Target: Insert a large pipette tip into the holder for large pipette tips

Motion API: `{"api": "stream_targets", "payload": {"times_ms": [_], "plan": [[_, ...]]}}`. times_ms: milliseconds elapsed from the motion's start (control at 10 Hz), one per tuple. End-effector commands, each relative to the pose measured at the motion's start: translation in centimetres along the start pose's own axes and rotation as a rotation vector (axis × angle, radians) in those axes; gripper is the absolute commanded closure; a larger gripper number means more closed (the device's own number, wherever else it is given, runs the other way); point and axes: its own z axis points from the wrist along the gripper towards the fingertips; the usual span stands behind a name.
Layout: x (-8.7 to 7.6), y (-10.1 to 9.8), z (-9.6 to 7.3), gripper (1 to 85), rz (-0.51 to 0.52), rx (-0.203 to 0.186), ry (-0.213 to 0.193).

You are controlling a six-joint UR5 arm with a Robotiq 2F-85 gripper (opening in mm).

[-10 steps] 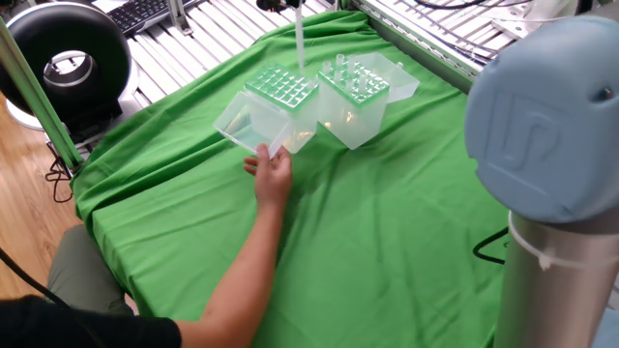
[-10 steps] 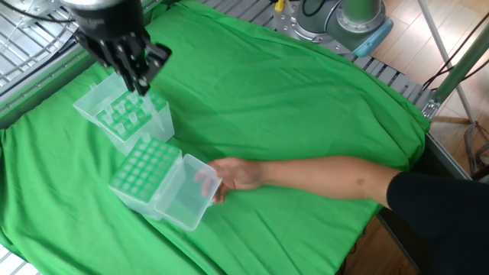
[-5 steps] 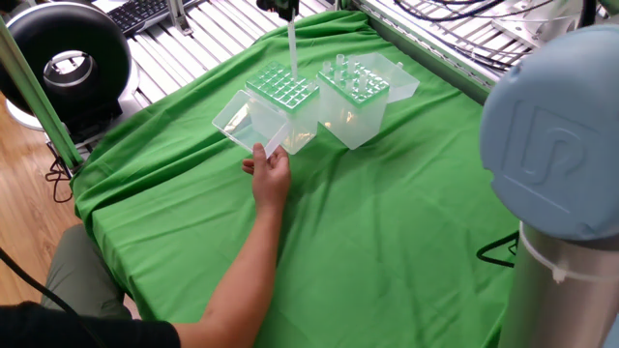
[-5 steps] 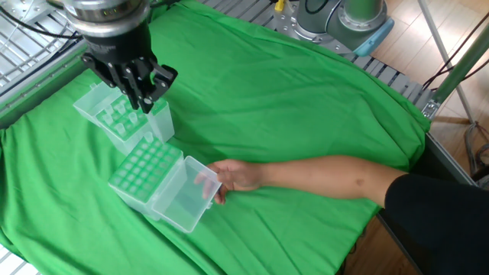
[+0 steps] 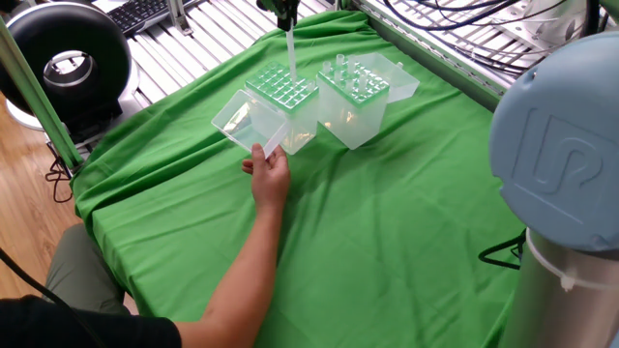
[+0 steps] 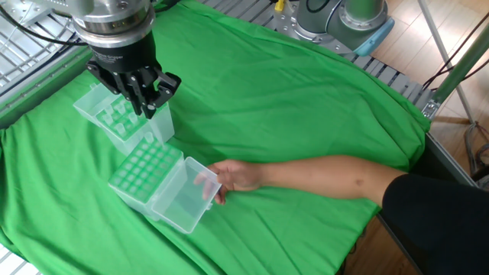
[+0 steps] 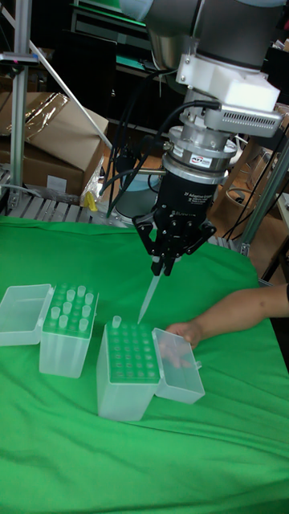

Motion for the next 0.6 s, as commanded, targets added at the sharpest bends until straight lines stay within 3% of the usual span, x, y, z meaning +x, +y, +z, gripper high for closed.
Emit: {"api": "stream_targets", "payload": {"times_ms": [0, 500], "plan": [[-0.09, 0.20, 0.19, 84.7, -0.001, -0.011, -0.010], [-0.07, 0.07, 0.53, 84.7, 0.000, -0.012, -0.018]]}}
